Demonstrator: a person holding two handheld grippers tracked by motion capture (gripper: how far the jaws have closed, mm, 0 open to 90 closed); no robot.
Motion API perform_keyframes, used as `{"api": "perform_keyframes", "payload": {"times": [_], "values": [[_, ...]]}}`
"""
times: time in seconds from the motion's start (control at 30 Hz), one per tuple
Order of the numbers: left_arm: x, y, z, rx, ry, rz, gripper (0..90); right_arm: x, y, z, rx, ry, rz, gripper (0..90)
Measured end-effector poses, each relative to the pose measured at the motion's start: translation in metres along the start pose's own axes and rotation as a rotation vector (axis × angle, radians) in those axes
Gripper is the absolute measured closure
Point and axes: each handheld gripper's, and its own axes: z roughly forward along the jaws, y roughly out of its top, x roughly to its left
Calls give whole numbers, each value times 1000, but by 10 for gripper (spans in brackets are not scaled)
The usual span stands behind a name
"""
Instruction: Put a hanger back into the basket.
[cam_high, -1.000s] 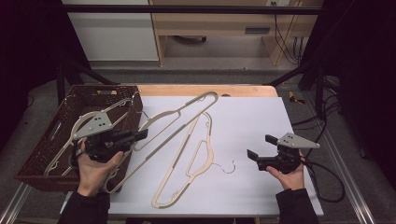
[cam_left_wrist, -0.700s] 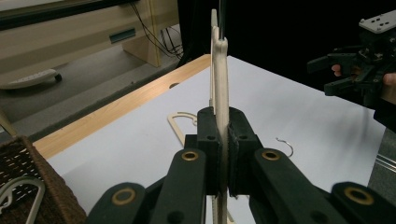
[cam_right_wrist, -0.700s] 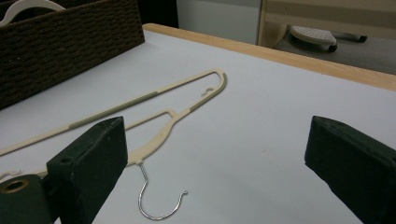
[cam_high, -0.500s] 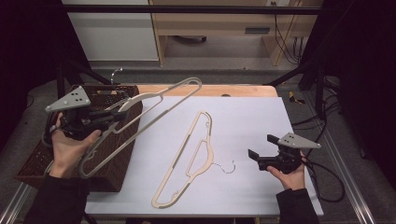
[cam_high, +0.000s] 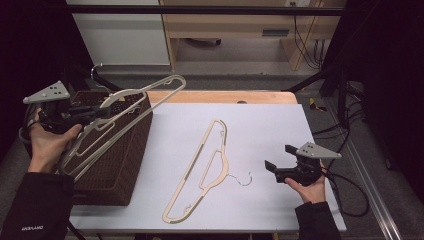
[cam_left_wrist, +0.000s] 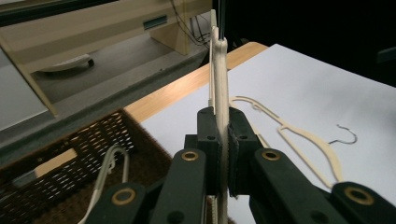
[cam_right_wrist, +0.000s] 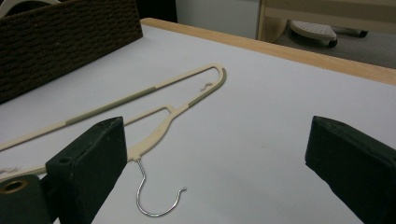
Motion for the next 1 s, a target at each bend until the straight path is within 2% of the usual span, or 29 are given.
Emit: {"api": "perform_keyframes", "payload": {"times": [0.4,0.53,0.7,0.8,1.0], "values": [[39,-30,-9,34,66,-52,860,-1,0,0,-3,-2,1,57],[47,-41,-9,60,82,-52,860,-1,0,0,-3,-2,1,53],[56,-51,-13,61,98,-81,860,-1,-1,-1,-2,-4,3,50],[59,-59,-18,74,105,-80,860,-2,-1,0,0,-7,5,51],[65,-72,-28,73,131,-104,860,-1,-2,1,8,-6,0,50]]}}
